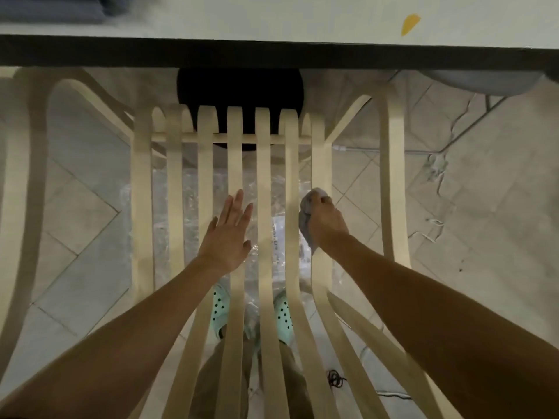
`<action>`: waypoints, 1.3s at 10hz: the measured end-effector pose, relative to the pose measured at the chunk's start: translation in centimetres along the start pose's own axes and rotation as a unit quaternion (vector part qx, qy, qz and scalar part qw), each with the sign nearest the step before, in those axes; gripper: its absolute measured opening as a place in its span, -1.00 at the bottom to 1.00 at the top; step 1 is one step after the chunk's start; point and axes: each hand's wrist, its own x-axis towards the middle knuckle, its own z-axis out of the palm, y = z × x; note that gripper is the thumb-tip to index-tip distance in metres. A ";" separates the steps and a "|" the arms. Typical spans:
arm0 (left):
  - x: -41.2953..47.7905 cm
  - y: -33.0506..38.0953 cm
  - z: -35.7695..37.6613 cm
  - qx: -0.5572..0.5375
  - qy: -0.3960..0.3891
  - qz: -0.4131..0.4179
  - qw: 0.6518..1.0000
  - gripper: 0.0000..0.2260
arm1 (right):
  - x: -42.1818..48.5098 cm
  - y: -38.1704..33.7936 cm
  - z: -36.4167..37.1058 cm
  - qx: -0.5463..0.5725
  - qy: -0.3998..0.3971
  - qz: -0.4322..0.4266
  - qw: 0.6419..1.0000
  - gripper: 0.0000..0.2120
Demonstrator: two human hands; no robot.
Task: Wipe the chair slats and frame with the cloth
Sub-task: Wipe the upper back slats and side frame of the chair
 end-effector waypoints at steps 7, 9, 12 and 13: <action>-7.3 1.7 -0.1 0.013 -0.182 0.045 0.982 -0.34 | -11.5 1.5 1.6 -0.139 -0.314 -0.065 0.937 -0.72; -7.1 6.1 -2.7 -0.237 -0.082 0.038 0.967 -0.61 | -12.3 -1.0 -10.4 0.114 -0.172 -0.174 0.963 -0.79; -8.6 16.1 -8.2 -0.521 -0.133 -0.056 0.841 -0.76 | -15.9 7.9 -16.2 0.130 0.020 -0.121 0.984 -0.64; -9.2 19.1 -8.3 -0.543 -0.161 -0.071 0.821 -0.79 | -17.6 8.3 -14.1 0.169 0.016 -0.098 0.981 -0.59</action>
